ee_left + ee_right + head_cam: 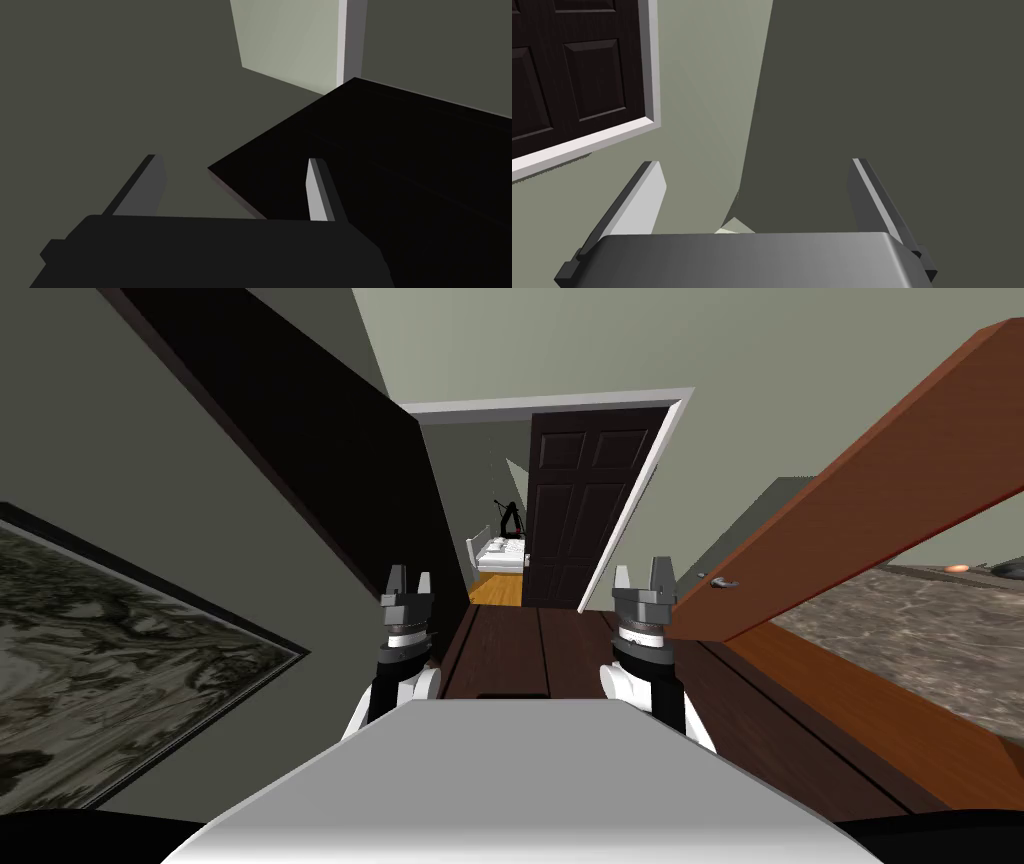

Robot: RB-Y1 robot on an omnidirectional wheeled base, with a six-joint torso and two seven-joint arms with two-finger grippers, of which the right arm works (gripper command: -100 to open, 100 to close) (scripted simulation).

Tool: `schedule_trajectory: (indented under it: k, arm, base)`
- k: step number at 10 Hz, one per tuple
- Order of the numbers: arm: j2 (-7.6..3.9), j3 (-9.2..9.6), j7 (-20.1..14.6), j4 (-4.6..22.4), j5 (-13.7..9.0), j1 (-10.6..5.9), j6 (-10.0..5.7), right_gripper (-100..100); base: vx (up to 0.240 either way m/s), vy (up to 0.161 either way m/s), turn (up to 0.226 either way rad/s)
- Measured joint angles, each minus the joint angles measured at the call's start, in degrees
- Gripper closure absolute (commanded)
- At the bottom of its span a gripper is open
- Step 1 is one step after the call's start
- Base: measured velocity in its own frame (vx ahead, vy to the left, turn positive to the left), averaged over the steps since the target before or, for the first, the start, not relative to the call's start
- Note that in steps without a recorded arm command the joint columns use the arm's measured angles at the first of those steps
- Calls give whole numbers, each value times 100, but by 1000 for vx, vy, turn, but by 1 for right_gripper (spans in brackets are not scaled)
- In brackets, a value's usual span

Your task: Pull the door open

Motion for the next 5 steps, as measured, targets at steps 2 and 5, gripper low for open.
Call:
schedule_trajectory:
  k: [2, 5]
  arm:
    - [-50, -29, -61, 210, 19, -45, -52, -100]
    - [-128, -64, -170, 520, 58, -104, -115, -100]
  base:
    - [185, 42, -8]
    - [169, 19, -6]
